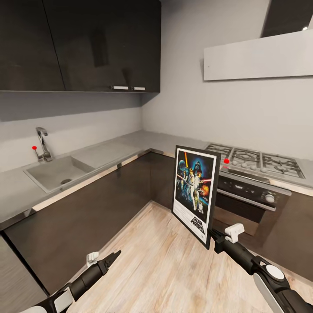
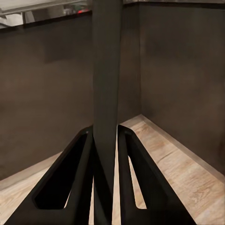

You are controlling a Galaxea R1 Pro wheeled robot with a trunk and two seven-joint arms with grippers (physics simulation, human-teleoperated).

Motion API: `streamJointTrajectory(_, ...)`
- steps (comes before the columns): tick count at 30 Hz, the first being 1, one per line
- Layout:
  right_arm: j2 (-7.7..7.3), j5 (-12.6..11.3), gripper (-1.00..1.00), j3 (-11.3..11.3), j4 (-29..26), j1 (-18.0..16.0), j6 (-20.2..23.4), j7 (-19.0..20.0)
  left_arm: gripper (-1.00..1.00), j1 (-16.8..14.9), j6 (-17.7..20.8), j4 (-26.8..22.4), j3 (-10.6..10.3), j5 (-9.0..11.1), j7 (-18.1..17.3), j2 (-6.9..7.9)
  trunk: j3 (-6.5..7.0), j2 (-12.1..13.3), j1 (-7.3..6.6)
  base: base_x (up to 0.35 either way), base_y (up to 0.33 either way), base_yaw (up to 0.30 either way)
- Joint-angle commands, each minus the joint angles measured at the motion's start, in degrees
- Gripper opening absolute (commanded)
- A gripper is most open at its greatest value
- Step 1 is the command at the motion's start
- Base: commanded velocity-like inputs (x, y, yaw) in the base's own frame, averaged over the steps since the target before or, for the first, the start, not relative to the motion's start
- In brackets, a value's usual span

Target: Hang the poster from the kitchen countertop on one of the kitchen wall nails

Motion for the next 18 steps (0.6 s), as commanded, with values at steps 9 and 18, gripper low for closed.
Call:
streamJointTrajectory(9,-0.04,-0.74,-1.0,0.07,0.0,-0.04,0.09,0.19,1.0,-0.03,-0.45,0.13,-0.48,0.36,-0.03,-0.03,1.45,3.59,-1.98,0.0,0.0,0.0)
streamJointTrajectory(18,-0.04,-0.73,-1.0,0.07,-0.05,-0.04,0.08,0.11,1.0,-0.03,-0.43,0.12,-0.51,0.36,-0.01,-0.06,3.05,7.2,-3.96,0.0,0.0,0.0)
